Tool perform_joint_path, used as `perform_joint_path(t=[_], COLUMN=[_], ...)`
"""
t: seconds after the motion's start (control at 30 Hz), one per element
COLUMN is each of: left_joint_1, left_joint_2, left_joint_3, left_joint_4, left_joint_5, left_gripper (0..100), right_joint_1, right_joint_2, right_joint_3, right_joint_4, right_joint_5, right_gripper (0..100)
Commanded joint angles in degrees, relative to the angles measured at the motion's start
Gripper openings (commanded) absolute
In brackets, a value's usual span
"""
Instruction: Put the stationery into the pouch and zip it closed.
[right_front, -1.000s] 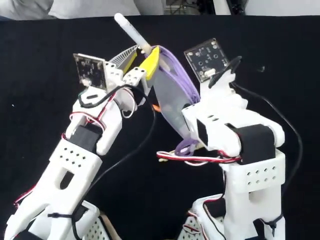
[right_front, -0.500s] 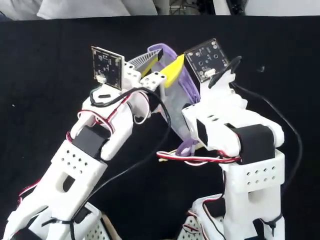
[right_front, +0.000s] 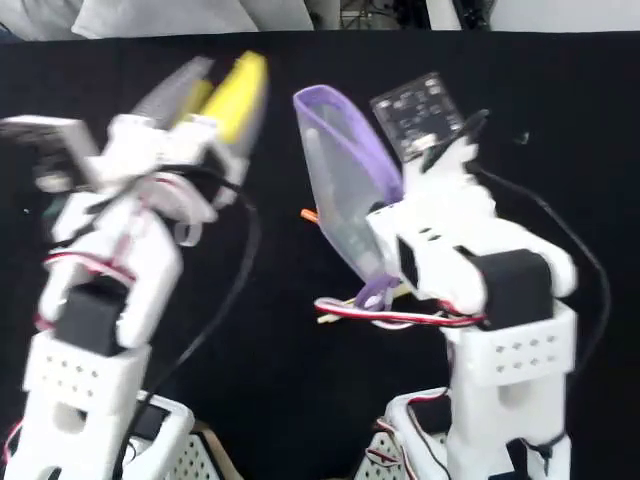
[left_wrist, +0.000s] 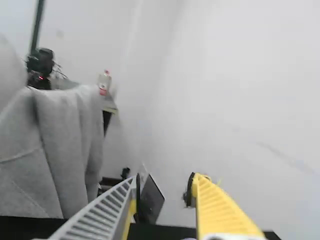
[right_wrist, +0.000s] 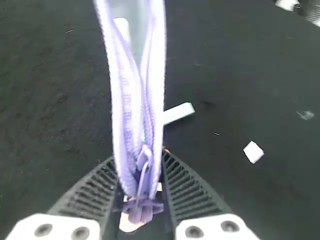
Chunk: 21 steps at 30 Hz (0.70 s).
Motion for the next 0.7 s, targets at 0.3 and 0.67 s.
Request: perform_joint_path(t=[0.3,0.67], left_joint_1=[-2.95,5.67], left_joint_2=[13.19,34.64], left_joint_3=[-9.63,-13.93], left_joint_4=[0.88,0.44], left_joint_5=[1.32,-11.78], left_gripper=[18,18], right_joint_1=[12.31,27.16], right_joint_2=[0.04,0.13], right_joint_3=[-17.89,-18.33], right_joint_4=[6.07,5.54], right_joint_5=[0.44,3.25], right_gripper=[1.1,1.1])
